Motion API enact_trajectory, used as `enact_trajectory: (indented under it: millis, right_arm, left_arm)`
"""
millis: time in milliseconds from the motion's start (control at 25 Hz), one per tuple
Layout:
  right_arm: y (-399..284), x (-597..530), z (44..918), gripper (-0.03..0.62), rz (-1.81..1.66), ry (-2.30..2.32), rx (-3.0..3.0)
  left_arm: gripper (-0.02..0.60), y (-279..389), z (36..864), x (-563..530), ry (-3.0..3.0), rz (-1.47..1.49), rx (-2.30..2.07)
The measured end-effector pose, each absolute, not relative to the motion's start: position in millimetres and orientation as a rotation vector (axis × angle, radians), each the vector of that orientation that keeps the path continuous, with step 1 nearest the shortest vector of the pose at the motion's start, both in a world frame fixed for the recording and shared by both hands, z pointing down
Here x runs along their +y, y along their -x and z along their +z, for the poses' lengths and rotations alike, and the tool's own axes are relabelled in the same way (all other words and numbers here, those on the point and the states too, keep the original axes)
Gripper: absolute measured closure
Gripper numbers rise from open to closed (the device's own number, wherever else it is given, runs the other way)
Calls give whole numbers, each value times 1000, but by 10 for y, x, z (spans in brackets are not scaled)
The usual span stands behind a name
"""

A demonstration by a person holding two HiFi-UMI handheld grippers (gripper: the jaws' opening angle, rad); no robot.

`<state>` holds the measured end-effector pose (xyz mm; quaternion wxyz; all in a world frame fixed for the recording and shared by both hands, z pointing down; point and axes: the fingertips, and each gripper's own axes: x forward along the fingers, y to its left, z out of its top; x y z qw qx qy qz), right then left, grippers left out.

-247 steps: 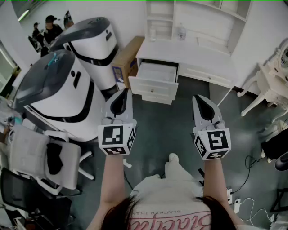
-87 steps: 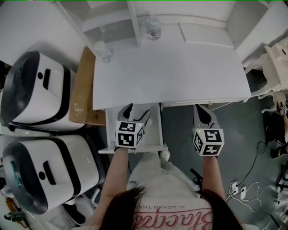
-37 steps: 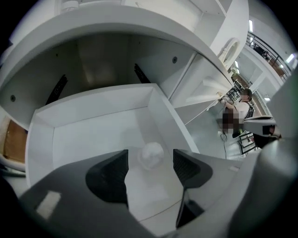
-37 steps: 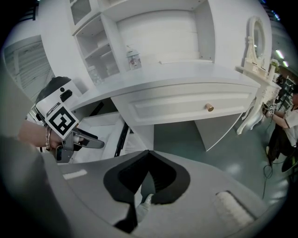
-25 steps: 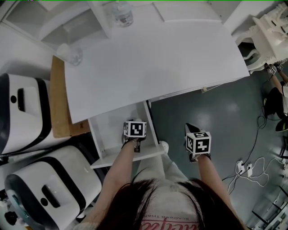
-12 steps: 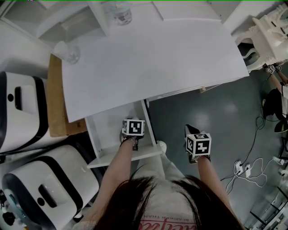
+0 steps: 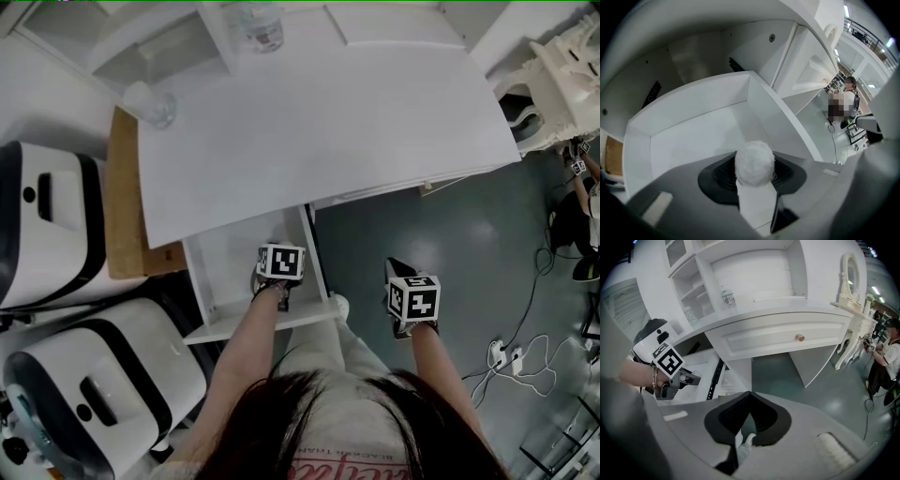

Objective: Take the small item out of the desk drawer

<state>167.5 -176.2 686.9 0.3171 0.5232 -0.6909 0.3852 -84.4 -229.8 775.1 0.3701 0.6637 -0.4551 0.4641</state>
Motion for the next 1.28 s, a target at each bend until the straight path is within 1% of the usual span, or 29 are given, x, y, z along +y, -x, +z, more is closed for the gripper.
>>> enact_trajectory:
  millis: [680,1280]
  right_arm:
    - [-1522,-1919,6474,592,971,-1395,-1896]
    - [-1606,-2038,6138,592,1007,-1425,-1858]
  left_arm:
    - [397,956,7145,-2388,-1759,1153,-1234]
    - [396,1006,6593,-2387,-1778,1134,-1334]
